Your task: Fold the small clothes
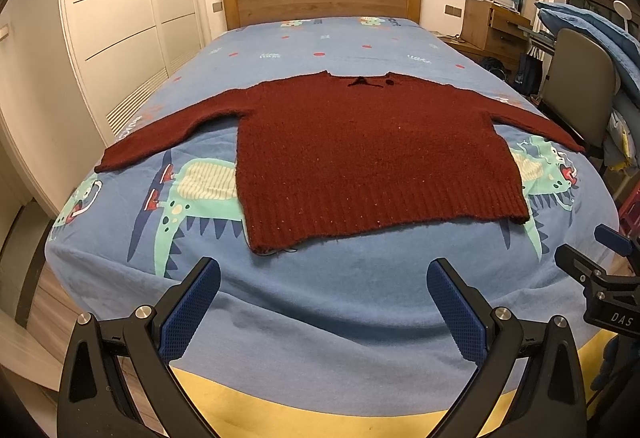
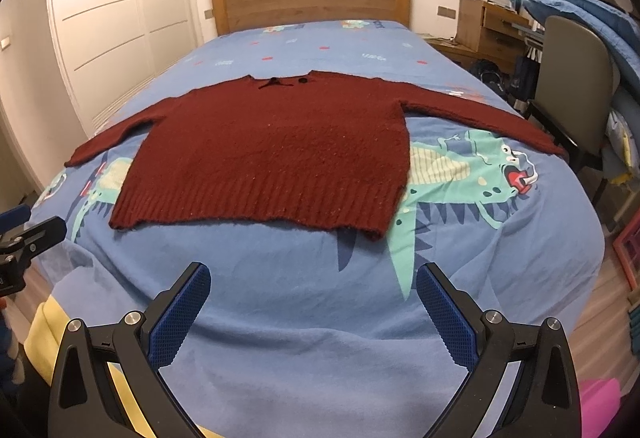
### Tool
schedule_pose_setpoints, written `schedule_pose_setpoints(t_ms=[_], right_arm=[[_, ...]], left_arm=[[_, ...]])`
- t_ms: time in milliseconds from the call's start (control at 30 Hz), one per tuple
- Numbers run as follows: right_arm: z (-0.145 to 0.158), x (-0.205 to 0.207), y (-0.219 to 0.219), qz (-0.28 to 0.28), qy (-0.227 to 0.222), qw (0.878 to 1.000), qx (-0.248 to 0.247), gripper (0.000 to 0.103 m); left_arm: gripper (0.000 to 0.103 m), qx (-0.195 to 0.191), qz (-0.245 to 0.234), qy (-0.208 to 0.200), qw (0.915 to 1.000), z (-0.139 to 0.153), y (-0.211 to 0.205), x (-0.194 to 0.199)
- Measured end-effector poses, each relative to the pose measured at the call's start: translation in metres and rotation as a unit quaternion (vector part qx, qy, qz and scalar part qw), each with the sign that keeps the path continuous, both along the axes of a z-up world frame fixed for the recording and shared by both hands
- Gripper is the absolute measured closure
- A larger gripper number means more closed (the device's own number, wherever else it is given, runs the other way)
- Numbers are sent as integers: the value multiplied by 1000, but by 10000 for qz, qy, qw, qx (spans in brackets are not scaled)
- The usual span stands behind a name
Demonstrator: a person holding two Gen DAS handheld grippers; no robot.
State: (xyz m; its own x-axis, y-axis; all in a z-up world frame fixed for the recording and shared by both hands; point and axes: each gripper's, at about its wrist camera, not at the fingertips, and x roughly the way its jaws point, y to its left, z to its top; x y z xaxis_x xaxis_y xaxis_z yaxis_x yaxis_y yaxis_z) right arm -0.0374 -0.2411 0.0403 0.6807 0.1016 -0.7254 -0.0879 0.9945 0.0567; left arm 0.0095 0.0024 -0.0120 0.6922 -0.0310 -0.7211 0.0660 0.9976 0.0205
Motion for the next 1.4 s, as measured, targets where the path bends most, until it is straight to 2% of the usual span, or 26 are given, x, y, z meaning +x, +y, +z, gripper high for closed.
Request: schedule_pose_setpoints(t_ms=[1067, 1400], right_arm=[[-9, 9, 1, 5, 175, 9998, 74, 0], [-7, 19, -7, -63, 245, 9995, 202, 0]], left_arm=[[1, -89, 70, 199, 9997, -13, 9, 11], [2, 88, 135, 185, 9997, -10, 12, 22]])
